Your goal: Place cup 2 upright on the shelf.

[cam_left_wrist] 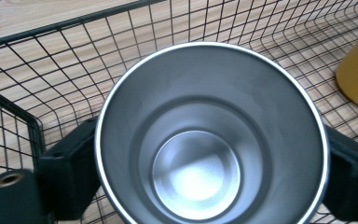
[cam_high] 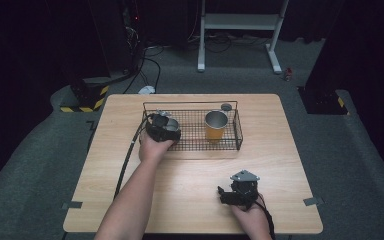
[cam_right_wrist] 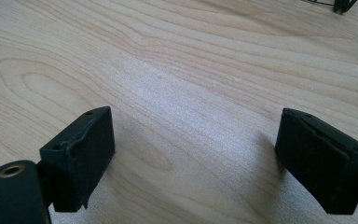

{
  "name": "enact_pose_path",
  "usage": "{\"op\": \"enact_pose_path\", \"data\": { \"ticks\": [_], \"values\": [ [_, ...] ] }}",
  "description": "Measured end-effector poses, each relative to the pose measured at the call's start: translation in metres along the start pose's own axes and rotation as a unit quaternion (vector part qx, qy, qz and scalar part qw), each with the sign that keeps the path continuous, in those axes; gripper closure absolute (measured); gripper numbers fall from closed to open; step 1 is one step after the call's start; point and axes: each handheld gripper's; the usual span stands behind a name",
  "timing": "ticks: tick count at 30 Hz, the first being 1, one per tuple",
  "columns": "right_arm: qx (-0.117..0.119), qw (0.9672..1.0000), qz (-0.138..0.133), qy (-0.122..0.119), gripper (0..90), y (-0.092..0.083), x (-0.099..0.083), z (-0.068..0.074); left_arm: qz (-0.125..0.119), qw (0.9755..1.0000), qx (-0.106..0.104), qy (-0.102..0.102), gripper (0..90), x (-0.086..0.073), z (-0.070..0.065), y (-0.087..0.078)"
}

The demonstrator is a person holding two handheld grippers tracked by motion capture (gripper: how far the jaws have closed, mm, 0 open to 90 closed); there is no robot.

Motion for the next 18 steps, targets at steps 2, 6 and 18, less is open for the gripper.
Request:
{"op": "enact_pose_path", "data": {
  "ticks": [2, 6, 18],
  "values": [
    [0.0, 1.0, 0.0, 0.001, 11.7, 0.0, 0.0, 0.0, -0.005, 1.0, 0.001, -0.002, 5.8, 0.001, 0.0, -0.001],
    [0.0, 1.0, 0.0, 0.002, 11.7, 0.0, 0.0, 0.0, -0.012, 0.9999, 0.005, 0.0, 0.4, 0.002, 0.0, -0.004],
    [0.0, 1.0, 0.0, 0.001, 11.7, 0.0, 0.0, 0.0, -0.041, 0.9991, 0.004, 0.003, 0.2, 0.008, -0.003, -0.019]
  ]
}}
Point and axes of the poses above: each handheld gripper's, and its own axes: y roughly forward along the jaws, x roughly out of its top, z roughly to its left, and after that the axes turned 9 degrees about -x, right-handed
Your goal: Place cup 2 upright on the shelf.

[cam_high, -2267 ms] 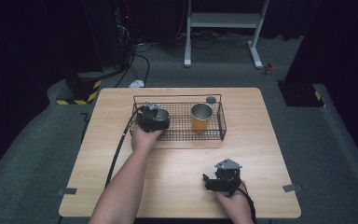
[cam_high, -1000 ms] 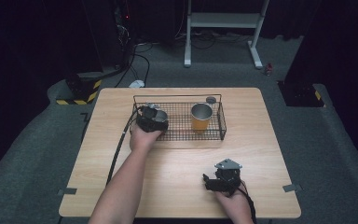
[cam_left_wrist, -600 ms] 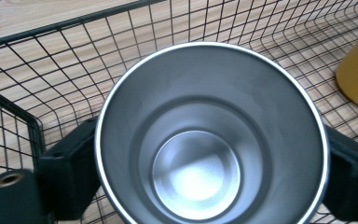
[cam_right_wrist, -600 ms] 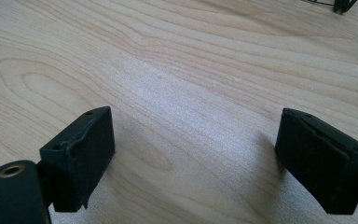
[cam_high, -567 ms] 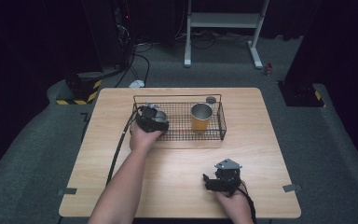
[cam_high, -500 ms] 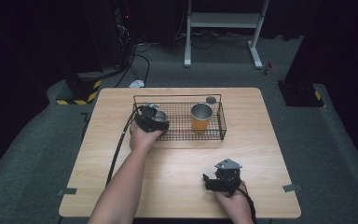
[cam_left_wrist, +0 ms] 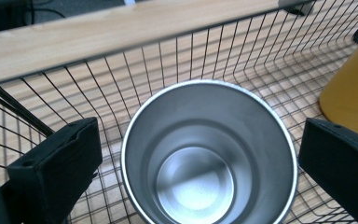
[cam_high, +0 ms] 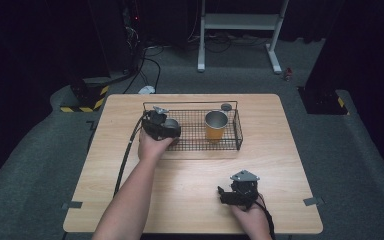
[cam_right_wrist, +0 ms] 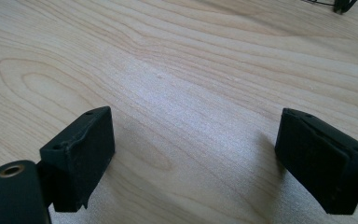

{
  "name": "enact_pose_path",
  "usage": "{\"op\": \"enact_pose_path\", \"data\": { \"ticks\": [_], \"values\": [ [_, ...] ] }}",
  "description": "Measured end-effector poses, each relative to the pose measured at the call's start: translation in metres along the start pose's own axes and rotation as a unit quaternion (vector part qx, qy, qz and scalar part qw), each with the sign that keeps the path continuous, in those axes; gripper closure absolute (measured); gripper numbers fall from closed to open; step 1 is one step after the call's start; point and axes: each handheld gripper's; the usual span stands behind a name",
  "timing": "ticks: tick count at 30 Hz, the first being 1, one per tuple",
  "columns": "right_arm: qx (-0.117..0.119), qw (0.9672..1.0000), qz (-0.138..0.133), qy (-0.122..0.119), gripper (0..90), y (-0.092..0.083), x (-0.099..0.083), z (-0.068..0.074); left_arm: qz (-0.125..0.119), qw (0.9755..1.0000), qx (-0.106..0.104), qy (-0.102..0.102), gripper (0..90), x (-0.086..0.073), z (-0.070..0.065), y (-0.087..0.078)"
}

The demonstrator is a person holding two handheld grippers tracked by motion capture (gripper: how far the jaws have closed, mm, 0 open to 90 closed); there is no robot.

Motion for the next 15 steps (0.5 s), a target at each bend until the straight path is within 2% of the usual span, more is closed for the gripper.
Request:
{"op": "enact_pose_path", "data": {
  "ticks": [2, 9, 15],
  "values": [
    [0.0, 1.0, 0.0, -0.001, 11.7, 0.0, 0.0, 0.0, -0.001, 1.0, -0.006, -0.004, 0.2, 0.002, 0.0, -0.003],
    [0.0, 1.0, -0.001, 0.001, 11.7, 0.0, 0.0, 0.0, -0.011, 0.9999, -0.004, 0.001, 0.1, 0.004, 0.001, -0.01],
    [0.0, 1.0, -0.001, 0.001, 11.6, 0.0, 0.0, 0.0, -0.023, 0.9997, -0.004, -0.006, 0.2, 0.005, 0.003, -0.016]
  ]
}}
Point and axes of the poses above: each handheld gripper's, and its own axes: y roughly forward along the jaws, x roughly out of its top, z roughly to its left, and after that the axes turned 9 degrees about -x, right-handed
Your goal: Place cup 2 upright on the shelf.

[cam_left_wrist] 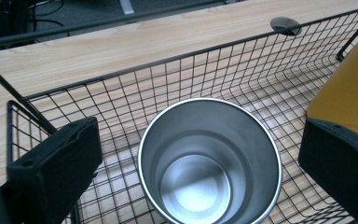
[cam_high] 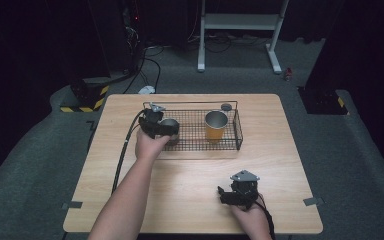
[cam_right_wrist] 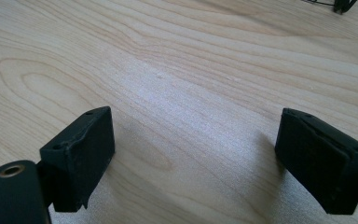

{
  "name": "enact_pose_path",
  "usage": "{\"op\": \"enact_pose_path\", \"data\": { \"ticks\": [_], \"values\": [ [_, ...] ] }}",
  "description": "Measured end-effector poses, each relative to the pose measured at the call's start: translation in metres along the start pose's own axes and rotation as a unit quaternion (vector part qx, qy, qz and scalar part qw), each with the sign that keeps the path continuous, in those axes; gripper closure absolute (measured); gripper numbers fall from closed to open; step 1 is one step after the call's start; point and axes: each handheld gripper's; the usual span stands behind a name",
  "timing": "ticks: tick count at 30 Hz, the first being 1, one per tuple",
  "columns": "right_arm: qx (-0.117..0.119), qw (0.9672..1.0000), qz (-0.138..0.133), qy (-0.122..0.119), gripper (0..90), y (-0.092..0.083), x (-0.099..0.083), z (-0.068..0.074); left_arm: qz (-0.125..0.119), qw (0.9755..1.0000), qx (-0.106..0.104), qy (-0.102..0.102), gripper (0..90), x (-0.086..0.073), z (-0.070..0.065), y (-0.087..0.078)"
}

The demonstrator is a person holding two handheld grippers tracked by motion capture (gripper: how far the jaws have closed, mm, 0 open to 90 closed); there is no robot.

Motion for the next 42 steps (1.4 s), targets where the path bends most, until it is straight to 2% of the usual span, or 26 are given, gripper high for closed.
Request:
{"op": "enact_pose_path", "data": {
  "ticks": [14, 26, 42],
  "values": [
    [0.0, 1.0, 0.001, 0.0, 11.7, 0.0, 0.0, 0.0, -0.003, 1.0, -0.009, 0.001, 0.6, 0.0, -0.001, -0.004],
    [0.0, 1.0, 0.001, -0.002, 11.7, 0.0, 0.0, 0.0, -0.004, 0.9998, -0.017, -0.002, 0.6, -0.017, 0.002, -0.007],
    [0.0, 1.0, 0.001, -0.001, 11.7, 0.0, 0.0, 0.0, -0.013, 0.9995, -0.029, 0.004, 1.3, -0.032, 0.004, -0.023]
  ]
}}
Point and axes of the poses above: each handheld gripper's, and its own axes: y roughly forward along the jaws, x roughly out of its top, z roughly to its left, and after that the axes turned 9 degrees about -x, right-handed
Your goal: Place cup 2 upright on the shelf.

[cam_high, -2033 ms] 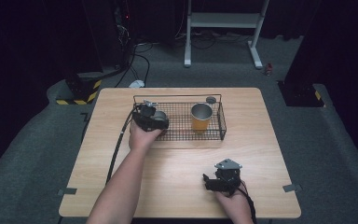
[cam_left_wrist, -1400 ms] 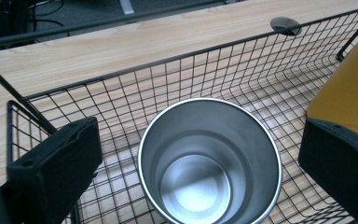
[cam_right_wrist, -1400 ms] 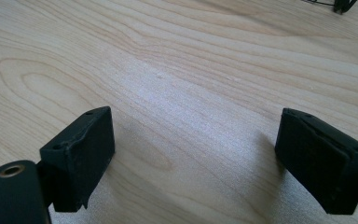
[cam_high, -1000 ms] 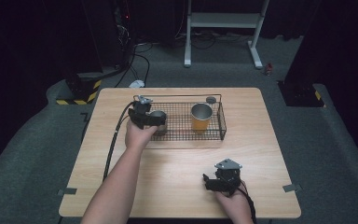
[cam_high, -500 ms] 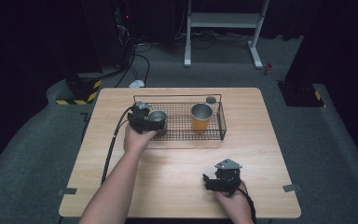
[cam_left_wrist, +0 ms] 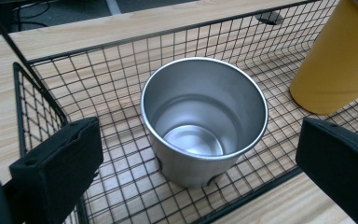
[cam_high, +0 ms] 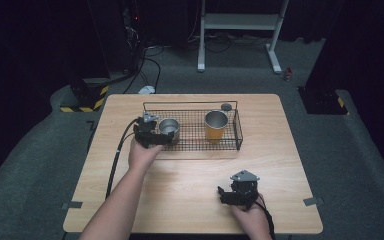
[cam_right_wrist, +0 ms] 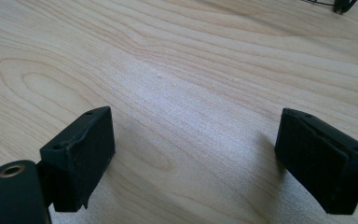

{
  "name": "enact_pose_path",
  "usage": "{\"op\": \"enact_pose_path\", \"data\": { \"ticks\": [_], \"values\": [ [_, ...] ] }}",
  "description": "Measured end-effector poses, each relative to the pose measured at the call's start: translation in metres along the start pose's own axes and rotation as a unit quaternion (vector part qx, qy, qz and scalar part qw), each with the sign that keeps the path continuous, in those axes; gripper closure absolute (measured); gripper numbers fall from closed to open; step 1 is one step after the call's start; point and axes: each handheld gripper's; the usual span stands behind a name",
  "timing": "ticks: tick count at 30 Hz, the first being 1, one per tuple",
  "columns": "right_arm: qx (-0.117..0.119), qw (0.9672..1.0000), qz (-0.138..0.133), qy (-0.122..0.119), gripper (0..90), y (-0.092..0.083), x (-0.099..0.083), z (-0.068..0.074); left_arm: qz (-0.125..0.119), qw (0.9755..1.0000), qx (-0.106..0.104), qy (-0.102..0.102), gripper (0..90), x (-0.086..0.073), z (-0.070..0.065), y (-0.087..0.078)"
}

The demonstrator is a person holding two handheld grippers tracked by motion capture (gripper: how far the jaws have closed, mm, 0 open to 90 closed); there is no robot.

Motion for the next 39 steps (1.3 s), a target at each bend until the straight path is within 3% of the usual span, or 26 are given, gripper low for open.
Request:
{"op": "enact_pose_path", "data": {
  "ticks": [8, 22, 29, 39],
  "values": [
    [0.0, 1.0, -0.001, -0.001, 11.7, 0.0, 0.0, 0.0, -0.009, 0.9999, -0.009, -0.01, 1.9, -0.009, 0.004, -0.009],
    [-0.001, 1.0, -0.001, 0.0, 11.8, 0.0, 0.0, 0.0, -0.014, 0.9997, -0.019, -0.008, 2.5, -0.025, 0.009, -0.026],
    [-0.001, 1.0, -0.001, 0.0, 11.8, 0.0, 0.0, 0.0, -0.015, 0.9995, -0.029, 0.0, 2.6, -0.035, 0.006, -0.035],
    [-0.001, 1.0, 0.0, 0.001, 11.9, 0.0, 0.0, 0.0, -0.017, 0.9988, -0.031, 0.035, 3.0, -0.057, -0.004, -0.051]
  ]
}}
Point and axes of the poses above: each handheld gripper's, and its own axes: y roughly forward along the jaws, x roughly out of its top, z roughly to its left, and after that the axes turned 9 degrees about -x, right-handed
